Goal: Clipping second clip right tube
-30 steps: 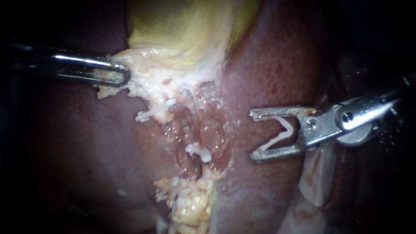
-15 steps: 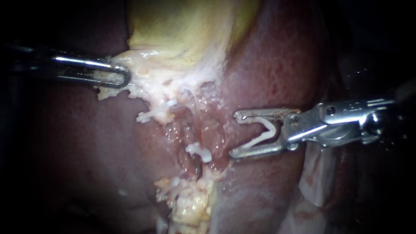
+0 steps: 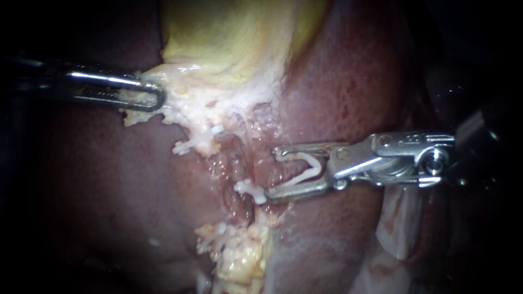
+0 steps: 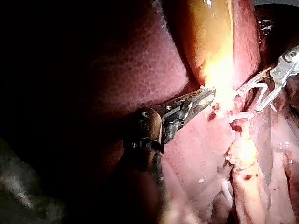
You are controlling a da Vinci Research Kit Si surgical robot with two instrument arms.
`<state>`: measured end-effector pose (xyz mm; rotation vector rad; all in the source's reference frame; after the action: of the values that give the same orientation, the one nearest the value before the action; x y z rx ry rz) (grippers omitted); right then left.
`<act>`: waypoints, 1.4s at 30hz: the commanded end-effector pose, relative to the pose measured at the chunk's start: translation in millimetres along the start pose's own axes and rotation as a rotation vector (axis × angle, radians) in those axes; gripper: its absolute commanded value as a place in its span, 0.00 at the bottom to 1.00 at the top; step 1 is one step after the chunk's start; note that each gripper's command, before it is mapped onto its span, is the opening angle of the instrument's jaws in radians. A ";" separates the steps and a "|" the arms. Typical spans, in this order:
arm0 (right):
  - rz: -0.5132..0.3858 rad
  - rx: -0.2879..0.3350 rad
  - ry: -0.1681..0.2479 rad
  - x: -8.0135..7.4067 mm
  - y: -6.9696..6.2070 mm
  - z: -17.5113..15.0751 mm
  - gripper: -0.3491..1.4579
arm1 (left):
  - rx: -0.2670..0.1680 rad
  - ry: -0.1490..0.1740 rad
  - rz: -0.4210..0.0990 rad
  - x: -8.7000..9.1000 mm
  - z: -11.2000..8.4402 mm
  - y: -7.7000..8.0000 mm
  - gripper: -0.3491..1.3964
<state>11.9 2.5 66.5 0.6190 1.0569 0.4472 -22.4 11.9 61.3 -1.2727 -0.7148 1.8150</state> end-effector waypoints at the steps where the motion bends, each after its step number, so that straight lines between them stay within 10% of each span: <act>1: 0.007 0.004 0.005 -0.2 0.2 0.3 0.46 | 0.000 0.000 0.000 0.0 0.0 0.0 0.00; 28: 0.138 0.099 0.103 -1.2 1.5 5.6 0.45 | 0.002 0.001 0.001 -0.2 0.2 0.0 0.00; 42: 0.198 0.157 0.175 -1.0 0.1 5.5 0.45 | 0.002 0.001 0.001 -0.3 0.2 0.0 0.00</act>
<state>16.5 0.5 69.1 0.8439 1.2117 0.5981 -22.5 11.7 61.5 -1.2727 -0.7116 1.8157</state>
